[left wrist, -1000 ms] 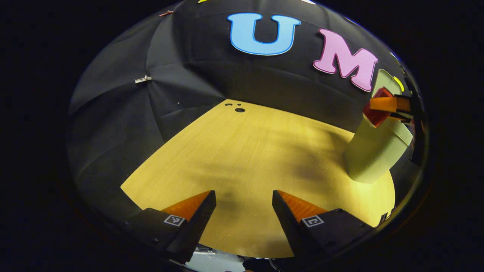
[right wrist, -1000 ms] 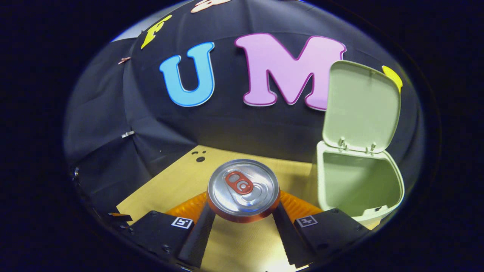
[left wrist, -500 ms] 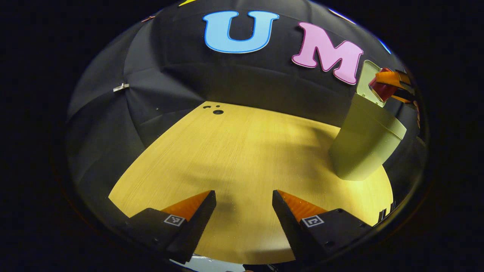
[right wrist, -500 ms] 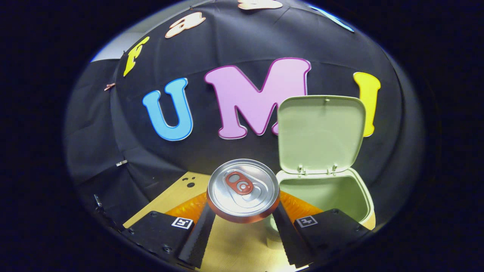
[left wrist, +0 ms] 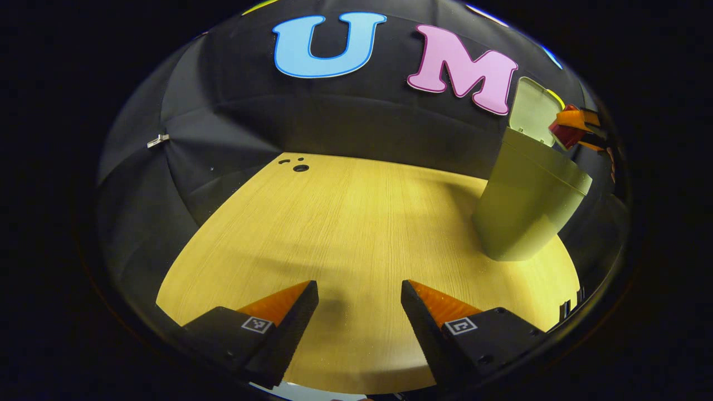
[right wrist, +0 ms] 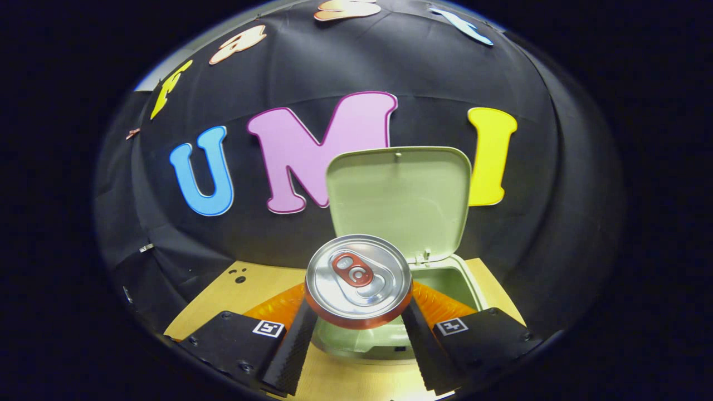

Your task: Press the lid of the desktop garbage bin to open it, pick up the crumpled paper on the desktop and throw it into the bin, then pick up the pop can on the desktop and drop it into the bin, and finally close the garbage bin lid.

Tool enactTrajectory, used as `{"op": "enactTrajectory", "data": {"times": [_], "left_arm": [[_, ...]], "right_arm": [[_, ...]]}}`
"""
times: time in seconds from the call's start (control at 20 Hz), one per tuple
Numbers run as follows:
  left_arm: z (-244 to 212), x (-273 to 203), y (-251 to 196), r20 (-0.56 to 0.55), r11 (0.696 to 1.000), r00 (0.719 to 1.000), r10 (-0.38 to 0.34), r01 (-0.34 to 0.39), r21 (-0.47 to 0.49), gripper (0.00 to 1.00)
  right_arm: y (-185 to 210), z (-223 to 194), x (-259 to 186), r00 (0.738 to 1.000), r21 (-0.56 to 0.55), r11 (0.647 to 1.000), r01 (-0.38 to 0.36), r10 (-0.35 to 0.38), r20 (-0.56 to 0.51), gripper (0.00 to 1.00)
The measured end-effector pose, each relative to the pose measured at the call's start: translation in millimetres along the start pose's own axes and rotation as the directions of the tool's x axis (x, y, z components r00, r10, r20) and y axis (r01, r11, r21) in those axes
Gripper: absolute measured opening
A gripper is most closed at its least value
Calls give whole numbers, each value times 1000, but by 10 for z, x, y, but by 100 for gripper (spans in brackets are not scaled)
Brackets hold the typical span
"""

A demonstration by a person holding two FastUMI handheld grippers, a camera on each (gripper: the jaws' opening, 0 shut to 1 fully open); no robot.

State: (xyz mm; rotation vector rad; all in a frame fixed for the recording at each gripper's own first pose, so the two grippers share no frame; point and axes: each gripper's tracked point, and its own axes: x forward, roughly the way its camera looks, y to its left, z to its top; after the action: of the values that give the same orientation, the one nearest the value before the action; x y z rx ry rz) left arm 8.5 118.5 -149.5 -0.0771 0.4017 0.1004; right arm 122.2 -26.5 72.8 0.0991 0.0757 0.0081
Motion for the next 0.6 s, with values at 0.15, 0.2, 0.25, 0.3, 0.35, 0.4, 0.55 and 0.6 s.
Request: {"op": "enactTrajectory", "data": {"times": [0.15, 0.2, 0.25, 0.3, 0.35, 0.4, 0.55, 0.6], "left_arm": [[-17, 23, 13, -7, 1000, 1000, 1, -1, 2, 96], [-13, 27, 16, -9, 1000, 1000, 2, -2, 1, 96], [-11, 33, 22, -8, 1000, 1000, 5, -5, 1, 96], [-9, 29, 28, -8, 1000, 1000, 8, -8, -1, 96], [-13, 39, 32, -9, 1000, 1000, 10, -10, -5, 96], [-24, 36, 24, -11, 1000, 1000, 10, -10, -9, 96], [-75, 18, 32, -20, 1000, 1000, 18, -19, -13, 96], [-92, 10, 42, -23, 1000, 999, 22, -22, -12, 96]], "right_arm": [[-120, -115, 66, 999, -5, 1000, 19, -19, -34, 83], [-148, -134, 88, 999, -8, 1000, 24, -25, -39, 83], [-160, -146, 95, 999, -11, 1000, 28, -28, -42, 83], [-170, -174, 112, 998, -16, 999, 29, -30, -46, 83], [-172, -188, 122, 998, -21, 999, 31, -32, -49, 83], [-167, -198, 131, 998, -25, 999, 30, -31, -53, 83], [-142, -203, 179, 998, -28, 999, 27, -29, -54, 83], [-133, -193, 182, 998, -27, 999, 26, -28, -51, 83]]}}
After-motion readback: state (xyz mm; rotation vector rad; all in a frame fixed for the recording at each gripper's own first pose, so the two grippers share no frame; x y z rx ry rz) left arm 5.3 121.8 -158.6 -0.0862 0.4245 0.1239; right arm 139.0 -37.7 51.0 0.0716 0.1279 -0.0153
